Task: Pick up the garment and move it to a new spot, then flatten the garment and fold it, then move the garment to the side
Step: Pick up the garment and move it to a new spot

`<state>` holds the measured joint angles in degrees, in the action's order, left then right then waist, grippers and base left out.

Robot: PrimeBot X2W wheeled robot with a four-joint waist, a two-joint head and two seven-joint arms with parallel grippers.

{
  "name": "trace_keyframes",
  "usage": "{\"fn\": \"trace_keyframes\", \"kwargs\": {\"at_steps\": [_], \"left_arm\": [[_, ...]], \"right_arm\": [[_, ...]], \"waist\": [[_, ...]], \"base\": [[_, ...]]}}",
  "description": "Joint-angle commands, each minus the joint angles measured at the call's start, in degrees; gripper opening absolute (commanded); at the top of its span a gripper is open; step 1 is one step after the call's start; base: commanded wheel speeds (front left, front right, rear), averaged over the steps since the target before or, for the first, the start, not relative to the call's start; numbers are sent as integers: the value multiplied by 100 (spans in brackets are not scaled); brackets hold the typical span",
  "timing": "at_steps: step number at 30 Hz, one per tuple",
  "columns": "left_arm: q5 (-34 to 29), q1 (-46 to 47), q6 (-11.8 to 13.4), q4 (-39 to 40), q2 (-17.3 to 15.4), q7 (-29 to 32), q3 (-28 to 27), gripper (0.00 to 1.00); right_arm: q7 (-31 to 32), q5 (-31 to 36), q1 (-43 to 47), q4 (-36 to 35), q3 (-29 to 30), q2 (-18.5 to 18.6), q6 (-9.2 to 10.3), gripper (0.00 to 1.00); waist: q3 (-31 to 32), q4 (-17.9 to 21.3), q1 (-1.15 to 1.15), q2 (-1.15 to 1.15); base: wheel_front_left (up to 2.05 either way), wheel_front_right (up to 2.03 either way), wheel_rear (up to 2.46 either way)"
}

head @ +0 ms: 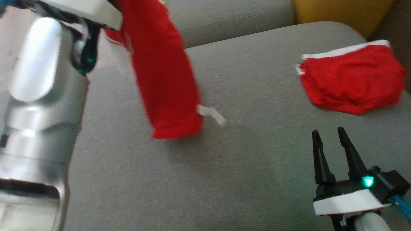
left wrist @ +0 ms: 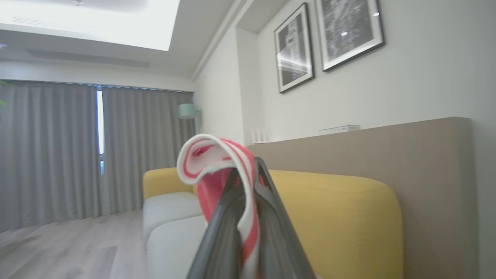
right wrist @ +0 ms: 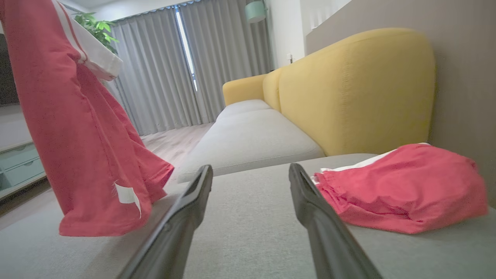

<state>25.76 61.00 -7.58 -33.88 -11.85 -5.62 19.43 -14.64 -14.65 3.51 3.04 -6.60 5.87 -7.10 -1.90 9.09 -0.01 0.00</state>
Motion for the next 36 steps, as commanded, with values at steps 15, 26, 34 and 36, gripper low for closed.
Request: {"fn": "trace_keyframes", "kwargs": {"at_steps": [15,26,34,36], "left_arm": [[81,-3274,331,356,424,-257,909,0],[360,-4720,761,469,858,-907,1089,100],[-488,-5647,1493,2261,854,-936,191,100],[-750,-5909,1595,2660,821,-936,-40,100]], "right_arm": [[-36,-8,-50,-233,31,-163,-39,100],[-36,9,38,-48,150,-179,-39,100],[-36,48,225,-26,426,-228,-39,100],[-36,101,283,-24,475,-241,-39,100]], "waist": [[-187,547,1,0],[81,-318,1,0],[518,-1020,1,0],[599,-1132,1,0]], "base": [[0,0,0],[0,0,0],[0,0,0],[0,0,0]]}}
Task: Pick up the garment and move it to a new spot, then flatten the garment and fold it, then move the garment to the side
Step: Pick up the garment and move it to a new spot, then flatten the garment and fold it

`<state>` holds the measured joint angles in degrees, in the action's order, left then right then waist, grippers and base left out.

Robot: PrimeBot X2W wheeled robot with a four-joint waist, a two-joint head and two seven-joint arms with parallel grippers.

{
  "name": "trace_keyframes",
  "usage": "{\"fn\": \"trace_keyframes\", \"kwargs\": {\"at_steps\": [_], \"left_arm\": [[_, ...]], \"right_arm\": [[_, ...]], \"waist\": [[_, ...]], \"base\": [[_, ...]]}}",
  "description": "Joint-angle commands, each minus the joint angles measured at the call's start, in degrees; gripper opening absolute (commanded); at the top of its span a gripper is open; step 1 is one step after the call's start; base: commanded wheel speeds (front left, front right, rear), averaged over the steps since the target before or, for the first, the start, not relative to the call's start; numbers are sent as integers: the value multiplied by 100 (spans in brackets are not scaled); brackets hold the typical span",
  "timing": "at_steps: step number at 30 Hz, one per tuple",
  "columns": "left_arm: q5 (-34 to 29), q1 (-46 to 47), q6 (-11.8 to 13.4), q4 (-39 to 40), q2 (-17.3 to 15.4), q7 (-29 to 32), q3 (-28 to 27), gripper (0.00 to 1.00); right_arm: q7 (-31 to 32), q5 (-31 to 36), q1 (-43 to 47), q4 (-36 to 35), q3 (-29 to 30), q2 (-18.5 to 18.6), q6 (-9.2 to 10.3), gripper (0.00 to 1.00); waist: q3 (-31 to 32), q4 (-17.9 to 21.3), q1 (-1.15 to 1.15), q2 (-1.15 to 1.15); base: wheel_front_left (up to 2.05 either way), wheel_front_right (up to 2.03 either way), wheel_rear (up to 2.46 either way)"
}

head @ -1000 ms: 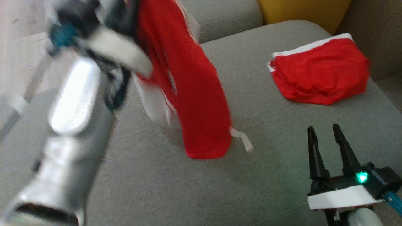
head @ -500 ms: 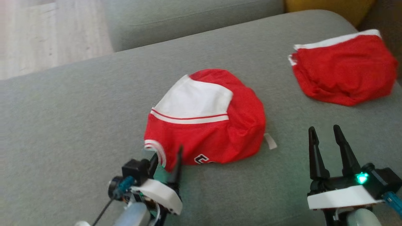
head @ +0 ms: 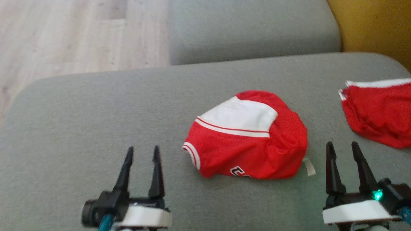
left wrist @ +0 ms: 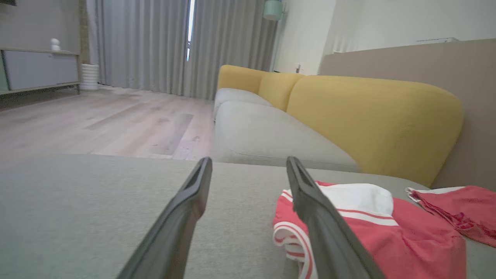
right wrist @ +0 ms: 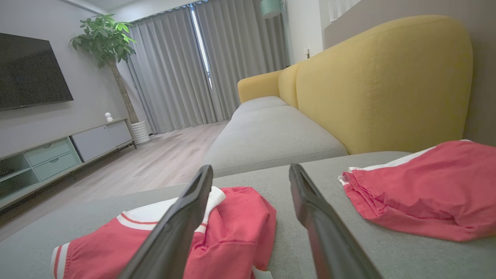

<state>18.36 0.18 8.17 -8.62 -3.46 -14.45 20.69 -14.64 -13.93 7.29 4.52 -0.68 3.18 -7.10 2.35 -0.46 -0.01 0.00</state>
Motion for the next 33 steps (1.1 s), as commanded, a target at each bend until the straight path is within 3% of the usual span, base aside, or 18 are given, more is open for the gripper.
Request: {"fn": "trace_keyframes", "kwargs": {"at_steps": [1,6,11,33], "left_arm": [[-141,47,59,314,-35,-53,-261,100],[-621,-571,53,898,-53,-54,-452,100],[-839,-968,26,958,-26,-54,-544,100],[-1094,-1087,-198,862,43,-54,-679,100]], "right_arm": [[-36,60,-59,-170,-95,23,-39,100],[-36,390,245,-103,-136,48,-39,100],[-36,471,454,-65,-224,30,-39,100],[-36,435,549,-77,-234,-18,-39,100]], "waist": [[210,-227,1,0],[334,-409,1,0],[397,-428,1,0],[483,-426,1,0]], "base": [[0,0,0],[0,0,0],[0,0,0],[0,0,0]]}}
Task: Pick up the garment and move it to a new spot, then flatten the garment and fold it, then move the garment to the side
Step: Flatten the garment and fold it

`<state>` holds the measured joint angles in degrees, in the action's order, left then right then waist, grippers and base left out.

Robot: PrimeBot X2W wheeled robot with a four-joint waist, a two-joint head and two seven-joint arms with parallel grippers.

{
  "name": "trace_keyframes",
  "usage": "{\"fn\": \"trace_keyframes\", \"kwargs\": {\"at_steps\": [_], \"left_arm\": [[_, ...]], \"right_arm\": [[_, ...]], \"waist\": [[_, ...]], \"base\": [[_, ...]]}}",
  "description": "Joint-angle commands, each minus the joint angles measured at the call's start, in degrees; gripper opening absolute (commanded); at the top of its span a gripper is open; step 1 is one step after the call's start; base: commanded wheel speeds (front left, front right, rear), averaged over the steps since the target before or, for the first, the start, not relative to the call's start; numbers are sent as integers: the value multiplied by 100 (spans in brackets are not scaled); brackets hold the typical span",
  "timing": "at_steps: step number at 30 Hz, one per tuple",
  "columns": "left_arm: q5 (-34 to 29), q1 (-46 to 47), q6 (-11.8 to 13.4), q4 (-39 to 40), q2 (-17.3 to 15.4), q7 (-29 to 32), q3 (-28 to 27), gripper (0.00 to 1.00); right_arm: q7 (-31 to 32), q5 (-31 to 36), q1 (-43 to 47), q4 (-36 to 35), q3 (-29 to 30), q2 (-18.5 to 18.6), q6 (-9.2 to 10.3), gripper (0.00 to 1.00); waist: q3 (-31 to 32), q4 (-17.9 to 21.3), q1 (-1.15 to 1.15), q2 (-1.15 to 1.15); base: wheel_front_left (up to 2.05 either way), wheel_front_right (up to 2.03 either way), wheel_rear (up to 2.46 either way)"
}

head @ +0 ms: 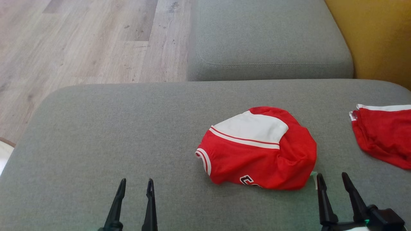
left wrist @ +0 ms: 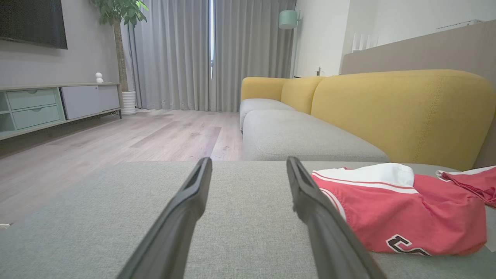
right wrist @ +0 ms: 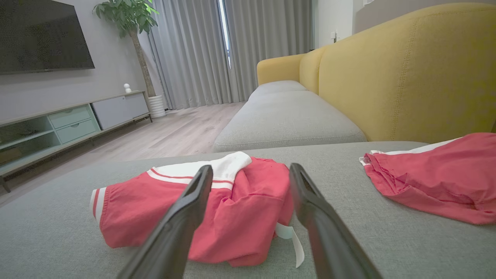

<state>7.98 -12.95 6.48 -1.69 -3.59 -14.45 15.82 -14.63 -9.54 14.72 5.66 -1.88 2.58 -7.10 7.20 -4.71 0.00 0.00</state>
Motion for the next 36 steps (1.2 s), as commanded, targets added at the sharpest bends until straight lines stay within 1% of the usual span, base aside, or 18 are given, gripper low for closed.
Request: {"fn": "trace_keyframes", "kwargs": {"at_steps": [1,10,15,18,22,25,28,31,34,36], "left_arm": [[-55,230,-29,168,58,-54,-193,100],[27,290,-97,147,67,-54,-176,100],[68,608,-267,-142,69,-54,-67,100],[277,1027,-366,-475,69,-54,63,100],[730,1725,-444,-1075,70,-42,302,100],[1015,2288,-504,-1559,70,95,448,100],[1341,2749,-638,-2003,70,252,605,100],[1710,3036,-715,-2372,70,379,749,100],[1927,3215,-714,-2761,70,538,902,100],[2181,3258,-747,-2969,70,758,1014,100]], "right_arm": [[-37,-2,-194,-191,-113,42,-39,100],[-37,1,-249,-194,-151,43,-39,100],[-37,26,-329,-222,-219,94,-39,100],[-37,31,-416,-248,-273,155,-39,100],[-37,29,-542,-262,-383,253,-39,100],[-37,26,-672,-287,-438,328,-39,100],[-37,7,-803,-293,-448,381,-39,100],[-37,-7,-899,-272,-467,415,-39,100],[-37,-26,-963,-261,-493,413,-39,100],[-37,-39,-992,-250,-515,408,-39,100]], "waist": [[-8,-2,0,0],[-110,70,0,0],[-318,210,0,0],[-522,315,0,0],[-787,504,0,0],[-1037,680,0,0],[-1217,855,0,0],[-1332,1029,0,0],[-1400,1177,0,0],[-1416,1264,0,0]], "base": [[0,0,0],[0,0,0],[0,0,0],[0,0,0],[0,0,0],[0,0,0],[0,0,0],[0,0,0],[0,0,0],[0,0,0]]}}
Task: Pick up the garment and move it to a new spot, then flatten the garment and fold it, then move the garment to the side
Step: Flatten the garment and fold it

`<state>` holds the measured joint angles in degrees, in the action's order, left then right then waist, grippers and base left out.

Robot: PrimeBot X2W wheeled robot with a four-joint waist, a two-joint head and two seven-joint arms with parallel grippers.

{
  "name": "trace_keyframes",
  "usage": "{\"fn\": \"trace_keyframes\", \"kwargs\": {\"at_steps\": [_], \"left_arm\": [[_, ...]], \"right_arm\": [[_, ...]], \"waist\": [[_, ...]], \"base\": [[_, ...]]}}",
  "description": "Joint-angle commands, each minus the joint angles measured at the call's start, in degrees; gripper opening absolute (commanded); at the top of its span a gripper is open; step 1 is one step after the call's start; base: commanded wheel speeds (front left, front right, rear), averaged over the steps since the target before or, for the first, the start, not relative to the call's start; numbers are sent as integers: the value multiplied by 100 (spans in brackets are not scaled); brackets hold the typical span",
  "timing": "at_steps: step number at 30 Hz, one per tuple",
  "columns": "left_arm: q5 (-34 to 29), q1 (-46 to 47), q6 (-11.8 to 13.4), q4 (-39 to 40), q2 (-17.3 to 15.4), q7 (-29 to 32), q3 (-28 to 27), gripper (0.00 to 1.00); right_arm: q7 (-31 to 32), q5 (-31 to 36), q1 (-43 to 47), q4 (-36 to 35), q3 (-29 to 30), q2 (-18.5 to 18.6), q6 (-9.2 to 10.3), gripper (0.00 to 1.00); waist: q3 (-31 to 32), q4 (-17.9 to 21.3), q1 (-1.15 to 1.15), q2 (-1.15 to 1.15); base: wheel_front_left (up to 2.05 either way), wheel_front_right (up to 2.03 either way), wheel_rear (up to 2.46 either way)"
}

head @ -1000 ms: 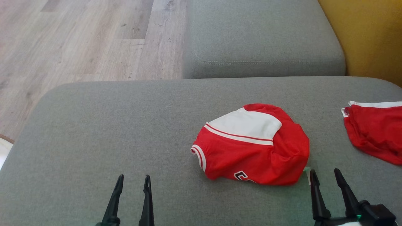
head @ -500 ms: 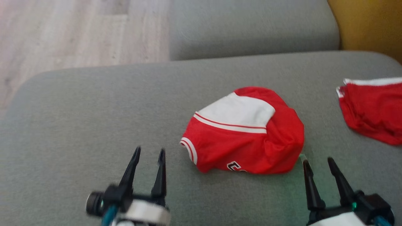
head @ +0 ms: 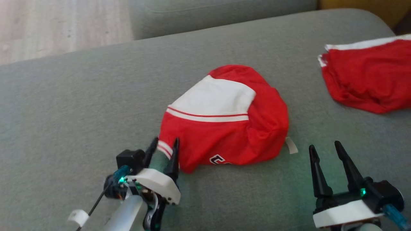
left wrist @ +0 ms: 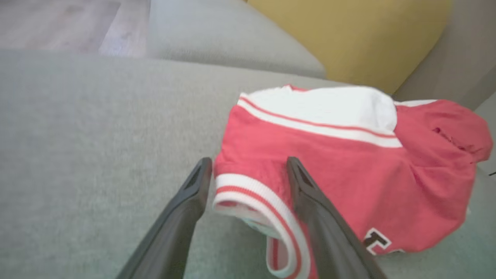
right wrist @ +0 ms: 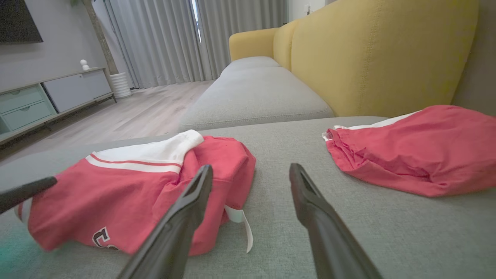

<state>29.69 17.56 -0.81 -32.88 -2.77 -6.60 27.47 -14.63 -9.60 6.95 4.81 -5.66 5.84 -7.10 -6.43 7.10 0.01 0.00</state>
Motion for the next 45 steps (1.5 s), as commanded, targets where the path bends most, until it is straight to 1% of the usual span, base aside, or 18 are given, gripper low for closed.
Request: {"fn": "trace_keyframes", "kwargs": {"at_steps": [1,2,3,4,8,12,15,18,21,26,28,30,32,34,38,43,44,45], "left_arm": [[161,223,-35,81,-11,96,-100,100],[240,261,-44,49,-11,140,-48,84],[303,302,-58,39,-11,131,-8,18],[355,336,-89,47,-11,112,39,0],[585,482,-275,263,-11,64,274,0],[791,838,-421,773,-11,141,679,0],[1054,1353,-497,1186,-11,273,939,0],[1125,2072,-534,1337,-11,223,1004,0],[1049,2893,-552,1205,-11,86,901,0],[961,4220,-580,770,-55,-262,469,0],[978,4524,-588,527,-107,-270,370,0],[1019,4598,-593,322,-172,-265,316,0],[1071,4407,-592,182,-248,-269,301,0],[1125,3966,-594,93,-358,-239,355,0],[1331,2522,-542,165,-662,-282,422,0],[1586,556,-225,630,-1067,-540,310,0],[1586,556,-225,630,-1067,-540,310,0],[1608,219,-152,750,-1123,-579,300,0]], "right_arm": [[-37,-44,-227,-159,-140,74,-39,100],[-37,-55,-241,-153,-143,66,-39,100],[-37,-65,-255,-149,-144,55,-39,100],[-37,-71,-267,-141,-151,46,-39,100],[-37,-65,-265,-109,-159,12,-39,100],[-37,-56,-198,-78,-148,-12,-39,100],[-37,-51,-166,-81,-158,-29,-39,100],[-37,-58,-144,-88,-158,-46,-39,100],[-37,-78,-92,-82,-154,-66,-39,100],[-37,-86,-27,-84,-104,-67,-39,100],[-37,-80,9,-104,-47,-71,-39,100],[-37,-77,43,-127,-27,-76,-39,100],[-37,-81,72,-149,5,-84,-39,100],[-37,-86,103,-167,21,-101,-39,100],[-37,-67,174,-212,42,-141,-39,100],[-37,-35,246,-242,49,-159,-39,100],[-37,-35,246,-242,49,-159,-39,100],[-37,-31,251,-247,51,-150,-39,100]], "waist": [[-60,122,-1,0],[-59,158,-1,0],[-54,196,-1,0],[-40,236,-1,0],[84,376,-1,0],[277,487,-1,0],[417,581,-1,0],[582,702,-1,0],[711,770,-1,0],[868,730,-1,0],[905,649,-1,0],[915,550,-1,0],[900,424,-1,0],[877,296,-1,0],[800,72,-1,0],[666,-165,-1,0],[666,-165,-1,0],[627,-211,-1,0]], "base": [[0,0,0],[0,0,0],[0,0,0],[0,0,0],[0,0,0],[0,0,0],[0,0,0],[0,0,0],[0,0,0],[0,0,0],[0,0,0],[0,0,0],[0,0,0],[0,0,0],[0,0,0],[0,0,0],[0,0,0],[0,0,0]]}}
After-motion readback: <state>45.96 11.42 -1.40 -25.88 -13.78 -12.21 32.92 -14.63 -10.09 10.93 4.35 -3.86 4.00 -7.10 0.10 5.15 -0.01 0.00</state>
